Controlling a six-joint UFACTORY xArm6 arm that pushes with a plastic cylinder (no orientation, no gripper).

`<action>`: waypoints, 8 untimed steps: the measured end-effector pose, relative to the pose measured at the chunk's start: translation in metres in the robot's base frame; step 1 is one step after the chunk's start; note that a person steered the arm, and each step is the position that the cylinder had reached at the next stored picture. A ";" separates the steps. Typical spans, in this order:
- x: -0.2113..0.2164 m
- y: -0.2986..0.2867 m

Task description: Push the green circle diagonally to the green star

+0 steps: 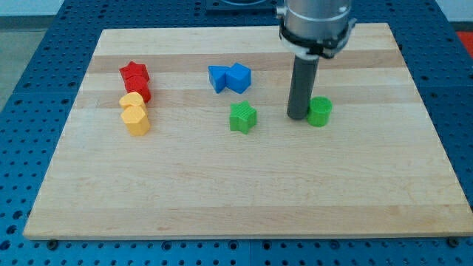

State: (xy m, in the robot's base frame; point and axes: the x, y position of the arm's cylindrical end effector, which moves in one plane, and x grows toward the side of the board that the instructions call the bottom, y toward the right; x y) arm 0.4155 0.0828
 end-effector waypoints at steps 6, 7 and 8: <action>-0.004 0.037; 0.003 0.053; -0.043 0.046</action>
